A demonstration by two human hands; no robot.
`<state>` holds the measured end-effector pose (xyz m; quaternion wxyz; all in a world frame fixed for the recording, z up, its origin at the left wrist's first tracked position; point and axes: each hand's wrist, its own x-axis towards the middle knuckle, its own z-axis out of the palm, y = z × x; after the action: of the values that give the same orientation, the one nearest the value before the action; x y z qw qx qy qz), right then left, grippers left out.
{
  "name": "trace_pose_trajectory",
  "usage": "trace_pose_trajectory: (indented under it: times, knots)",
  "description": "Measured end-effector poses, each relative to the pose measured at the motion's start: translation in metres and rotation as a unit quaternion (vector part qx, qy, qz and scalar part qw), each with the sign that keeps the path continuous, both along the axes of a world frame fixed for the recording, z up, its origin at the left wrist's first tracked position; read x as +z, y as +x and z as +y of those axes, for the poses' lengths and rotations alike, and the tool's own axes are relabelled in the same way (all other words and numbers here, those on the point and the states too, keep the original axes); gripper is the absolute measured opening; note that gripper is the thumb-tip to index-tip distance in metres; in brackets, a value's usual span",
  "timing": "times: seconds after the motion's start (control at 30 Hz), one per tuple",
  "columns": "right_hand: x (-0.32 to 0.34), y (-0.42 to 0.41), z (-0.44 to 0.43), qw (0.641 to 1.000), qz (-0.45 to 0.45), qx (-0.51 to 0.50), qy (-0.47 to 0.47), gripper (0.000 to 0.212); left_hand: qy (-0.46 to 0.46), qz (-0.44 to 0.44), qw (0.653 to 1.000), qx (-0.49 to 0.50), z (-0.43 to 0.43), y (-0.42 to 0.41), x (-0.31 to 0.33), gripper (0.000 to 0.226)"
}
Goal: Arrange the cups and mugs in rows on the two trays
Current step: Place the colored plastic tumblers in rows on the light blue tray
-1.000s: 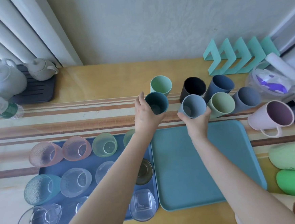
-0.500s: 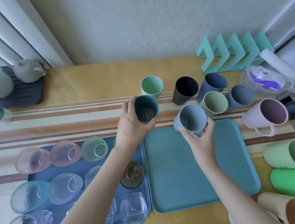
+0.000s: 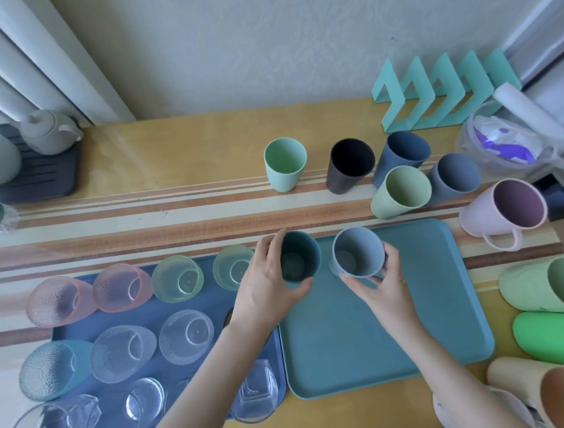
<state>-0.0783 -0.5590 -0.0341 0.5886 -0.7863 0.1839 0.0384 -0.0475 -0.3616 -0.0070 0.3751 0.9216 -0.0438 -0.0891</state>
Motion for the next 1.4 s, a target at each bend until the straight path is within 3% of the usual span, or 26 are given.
trace_pose_trajectory:
  times: [0.27, 0.53, 1.4]
  knots:
    - [-0.004, 0.002, -0.007, 0.999, 0.006, 0.033, 0.004, 0.093, -0.027, 0.010, 1.000, 0.011, -0.005, -0.005, -0.006, 0.095]
    - [0.001, 0.015, -0.004, 0.999, -0.011, 0.044, 0.001, 0.078, -0.023, -0.004, 0.999, 0.038, -0.008, -0.004, -0.014, 0.087]
    - [0.005, 0.026, -0.009, 0.995, -0.030, 0.088, 0.020, 0.074, -0.014, -0.012, 0.998, 0.065, -0.014, -0.003, -0.019, 0.083]
